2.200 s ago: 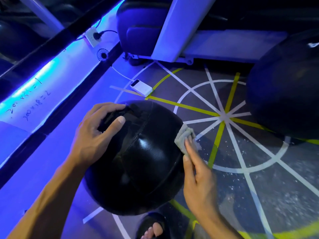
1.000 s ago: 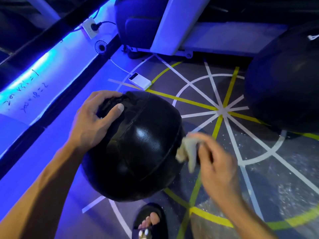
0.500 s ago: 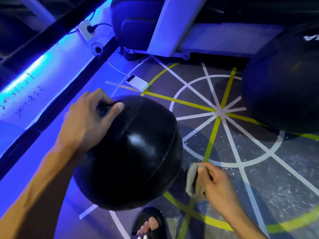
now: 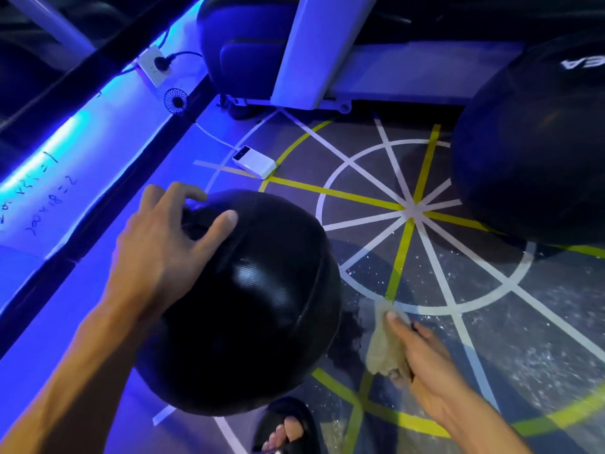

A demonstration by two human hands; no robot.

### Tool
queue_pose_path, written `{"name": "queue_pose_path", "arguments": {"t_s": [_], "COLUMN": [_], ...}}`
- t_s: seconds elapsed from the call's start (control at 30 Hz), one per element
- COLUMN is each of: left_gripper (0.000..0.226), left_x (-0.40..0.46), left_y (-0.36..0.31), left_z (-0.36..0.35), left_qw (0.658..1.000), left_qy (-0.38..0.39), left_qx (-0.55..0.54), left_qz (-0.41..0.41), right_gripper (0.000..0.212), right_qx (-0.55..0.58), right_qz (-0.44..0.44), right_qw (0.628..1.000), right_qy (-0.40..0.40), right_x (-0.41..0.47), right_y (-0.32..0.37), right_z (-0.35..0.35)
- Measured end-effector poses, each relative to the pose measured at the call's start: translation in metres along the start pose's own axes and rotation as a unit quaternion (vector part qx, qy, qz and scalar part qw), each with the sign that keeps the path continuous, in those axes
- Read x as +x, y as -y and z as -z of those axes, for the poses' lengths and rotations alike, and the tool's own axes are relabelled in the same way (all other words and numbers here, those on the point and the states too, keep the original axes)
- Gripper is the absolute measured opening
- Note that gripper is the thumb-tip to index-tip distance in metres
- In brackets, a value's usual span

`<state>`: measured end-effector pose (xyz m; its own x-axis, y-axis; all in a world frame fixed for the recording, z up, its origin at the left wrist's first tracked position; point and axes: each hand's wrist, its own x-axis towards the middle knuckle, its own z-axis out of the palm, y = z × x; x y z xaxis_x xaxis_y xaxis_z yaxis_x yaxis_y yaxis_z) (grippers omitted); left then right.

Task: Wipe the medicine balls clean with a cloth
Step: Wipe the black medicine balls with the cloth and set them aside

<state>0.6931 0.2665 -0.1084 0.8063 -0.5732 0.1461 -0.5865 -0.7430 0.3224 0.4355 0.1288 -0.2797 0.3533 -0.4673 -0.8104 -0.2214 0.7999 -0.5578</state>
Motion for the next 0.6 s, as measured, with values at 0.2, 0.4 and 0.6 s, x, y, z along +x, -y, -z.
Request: {"name": "queue_pose_path", "arguments": {"t_s": [0.2,0.4,0.6], "left_gripper": [0.037,0.033,0.024], "left_x": [-0.004,-0.012,-0.032], "left_y": [0.048,0.070,0.082], "left_z": [0.014,0.014,0.014], "left_qw": [0.997,0.993,0.984], "left_qy": [0.007,-0.005,-0.056], "left_qx": [-0.076,-0.120,-0.167], "left_qz": [-0.030,-0.002,0.025], "right_gripper": [0.013,0.037,0.045], "right_qx": [0.011,-0.183,-0.300], "right_qz": [0.126,0.467,0.621], "right_qw": [0.992,0.857,0.693], "right_qy": [-0.017,0.122,0.209], "right_x": [-0.002,-0.054,-0.023], "right_y": [0.024,0.001,-0.003], "right_z": [-0.033,-0.117,-0.127]}}
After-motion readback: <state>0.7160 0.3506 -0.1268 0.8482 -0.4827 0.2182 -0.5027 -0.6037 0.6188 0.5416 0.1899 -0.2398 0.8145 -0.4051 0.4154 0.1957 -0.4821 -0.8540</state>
